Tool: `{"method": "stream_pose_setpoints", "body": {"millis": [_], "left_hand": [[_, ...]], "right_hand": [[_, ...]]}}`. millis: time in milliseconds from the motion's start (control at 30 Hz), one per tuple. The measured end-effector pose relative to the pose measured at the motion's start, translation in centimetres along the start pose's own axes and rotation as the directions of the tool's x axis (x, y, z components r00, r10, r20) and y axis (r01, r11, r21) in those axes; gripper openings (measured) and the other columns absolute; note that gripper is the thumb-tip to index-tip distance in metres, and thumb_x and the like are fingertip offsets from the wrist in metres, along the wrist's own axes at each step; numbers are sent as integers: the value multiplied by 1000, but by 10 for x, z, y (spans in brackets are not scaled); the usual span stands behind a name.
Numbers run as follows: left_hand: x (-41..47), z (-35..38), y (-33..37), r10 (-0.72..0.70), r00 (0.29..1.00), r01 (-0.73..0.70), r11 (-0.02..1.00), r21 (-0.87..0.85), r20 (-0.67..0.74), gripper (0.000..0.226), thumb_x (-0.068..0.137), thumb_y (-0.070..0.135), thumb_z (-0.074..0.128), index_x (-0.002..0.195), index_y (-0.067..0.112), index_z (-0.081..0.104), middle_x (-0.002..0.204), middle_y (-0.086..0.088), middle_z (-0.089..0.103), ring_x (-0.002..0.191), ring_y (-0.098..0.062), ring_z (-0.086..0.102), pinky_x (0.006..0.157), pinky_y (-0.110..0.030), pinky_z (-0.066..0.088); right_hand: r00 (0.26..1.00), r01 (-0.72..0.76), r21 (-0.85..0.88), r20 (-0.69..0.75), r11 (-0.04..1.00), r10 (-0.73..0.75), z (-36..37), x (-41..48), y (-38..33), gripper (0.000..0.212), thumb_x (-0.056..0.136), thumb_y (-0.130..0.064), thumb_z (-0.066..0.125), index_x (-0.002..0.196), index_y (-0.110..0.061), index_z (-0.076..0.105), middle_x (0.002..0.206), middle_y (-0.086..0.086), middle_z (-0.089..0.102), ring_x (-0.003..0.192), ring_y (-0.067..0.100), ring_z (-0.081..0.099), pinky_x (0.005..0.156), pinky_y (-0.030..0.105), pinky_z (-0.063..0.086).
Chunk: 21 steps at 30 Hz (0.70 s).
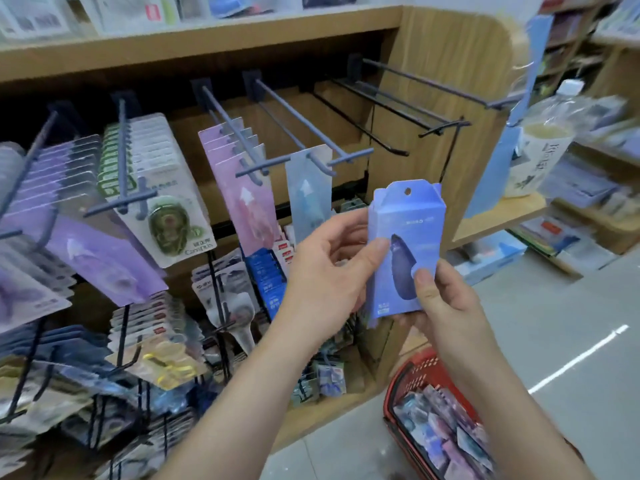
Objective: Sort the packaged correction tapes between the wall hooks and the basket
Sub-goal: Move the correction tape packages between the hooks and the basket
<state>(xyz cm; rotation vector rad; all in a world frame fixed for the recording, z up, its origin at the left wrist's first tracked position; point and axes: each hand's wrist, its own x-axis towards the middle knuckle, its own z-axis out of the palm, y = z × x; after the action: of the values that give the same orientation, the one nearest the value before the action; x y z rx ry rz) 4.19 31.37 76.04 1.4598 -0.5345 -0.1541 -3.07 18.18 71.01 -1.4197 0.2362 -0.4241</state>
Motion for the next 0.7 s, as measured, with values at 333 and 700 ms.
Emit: {"method": "stream_pose_setpoints", "body": {"millis": [333, 700], "left_hand": [[67, 90, -12, 112, 991, -101, 985, 140, -70, 23, 94, 9, 63, 102, 31, 61, 94, 11, 67, 86, -3, 62, 79, -20, 50], [96, 111, -23, 113, 954, -87, 990, 107, -278, 16, 97, 13, 59, 105, 26, 61, 97, 2, 69, 82, -3, 65, 75, -22, 52]], "right_hand": [[995, -20, 15, -96, 1000, 21, -71, 66, -19, 21, 104, -25, 46, 103, -29, 67, 93, -11, 73, 86, 19, 64, 76, 46, 51], [997, -48, -40, -63, 998, 45, -79, 104, -26, 19, 103, -31, 49, 95, -24, 64, 79, -8, 67, 66, 9, 58, 56, 25, 48]]}}
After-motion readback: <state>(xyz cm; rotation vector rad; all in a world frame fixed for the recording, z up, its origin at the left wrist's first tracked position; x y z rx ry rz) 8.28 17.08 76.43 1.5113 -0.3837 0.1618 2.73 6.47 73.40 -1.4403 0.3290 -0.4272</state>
